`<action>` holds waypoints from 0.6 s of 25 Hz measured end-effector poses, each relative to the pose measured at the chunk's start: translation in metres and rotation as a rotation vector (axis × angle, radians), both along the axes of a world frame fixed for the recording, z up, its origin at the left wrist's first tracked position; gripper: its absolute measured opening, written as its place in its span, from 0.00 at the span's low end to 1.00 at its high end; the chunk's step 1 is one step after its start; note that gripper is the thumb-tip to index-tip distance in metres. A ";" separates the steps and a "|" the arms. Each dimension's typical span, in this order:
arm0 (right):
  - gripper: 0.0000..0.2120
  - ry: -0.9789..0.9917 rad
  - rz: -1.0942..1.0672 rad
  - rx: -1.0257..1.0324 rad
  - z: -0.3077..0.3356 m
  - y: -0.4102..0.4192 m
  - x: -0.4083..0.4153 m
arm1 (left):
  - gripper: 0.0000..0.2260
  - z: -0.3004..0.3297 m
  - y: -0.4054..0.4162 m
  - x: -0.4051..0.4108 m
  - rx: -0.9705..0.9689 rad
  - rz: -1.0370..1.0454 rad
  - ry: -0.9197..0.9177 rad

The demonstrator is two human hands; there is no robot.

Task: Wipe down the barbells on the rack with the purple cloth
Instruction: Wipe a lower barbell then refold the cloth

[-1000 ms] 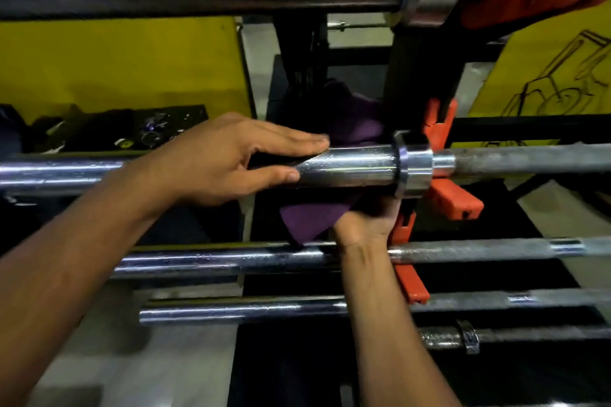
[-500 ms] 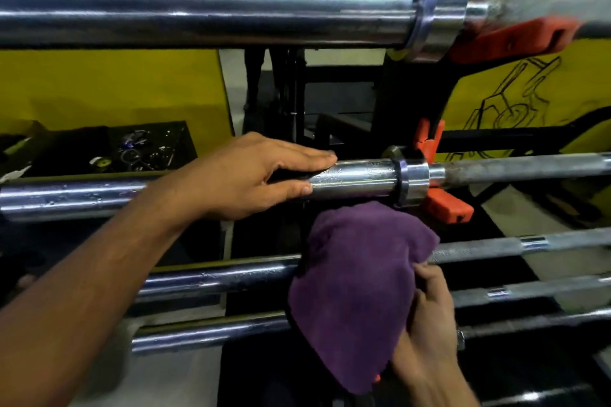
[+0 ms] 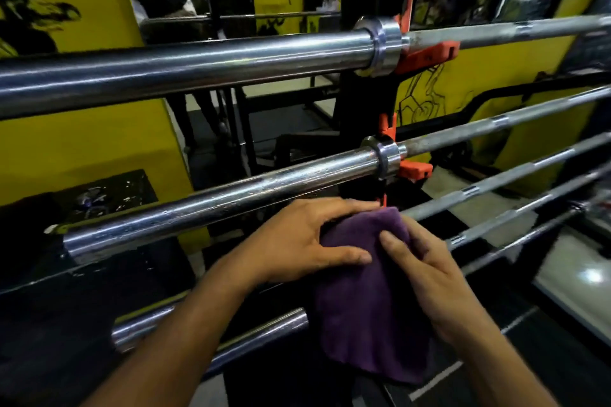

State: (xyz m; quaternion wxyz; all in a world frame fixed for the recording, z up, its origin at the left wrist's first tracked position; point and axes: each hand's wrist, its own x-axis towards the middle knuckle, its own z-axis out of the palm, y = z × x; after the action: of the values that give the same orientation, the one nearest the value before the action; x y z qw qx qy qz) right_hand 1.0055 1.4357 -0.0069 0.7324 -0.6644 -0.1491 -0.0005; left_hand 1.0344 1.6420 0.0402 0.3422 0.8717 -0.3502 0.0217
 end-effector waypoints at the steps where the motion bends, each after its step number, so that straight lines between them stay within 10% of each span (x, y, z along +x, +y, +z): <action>1: 0.11 -0.065 -0.012 -0.091 0.001 -0.002 -0.005 | 0.25 -0.002 0.004 -0.004 -0.004 0.005 0.033; 12: 0.21 -0.129 -0.606 -0.270 -0.027 0.032 -0.068 | 0.09 -0.013 0.026 -0.035 0.041 0.110 0.089; 15: 0.30 0.260 -0.406 0.226 -0.040 0.068 -0.092 | 0.11 -0.026 0.009 -0.050 0.006 0.114 0.003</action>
State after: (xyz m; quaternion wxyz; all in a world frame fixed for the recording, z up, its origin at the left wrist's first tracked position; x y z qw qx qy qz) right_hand 0.9135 1.5041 -0.0470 0.7998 -0.5891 0.0836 -0.0790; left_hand 0.9842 1.6506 0.0147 0.3384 0.8912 -0.2996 0.0389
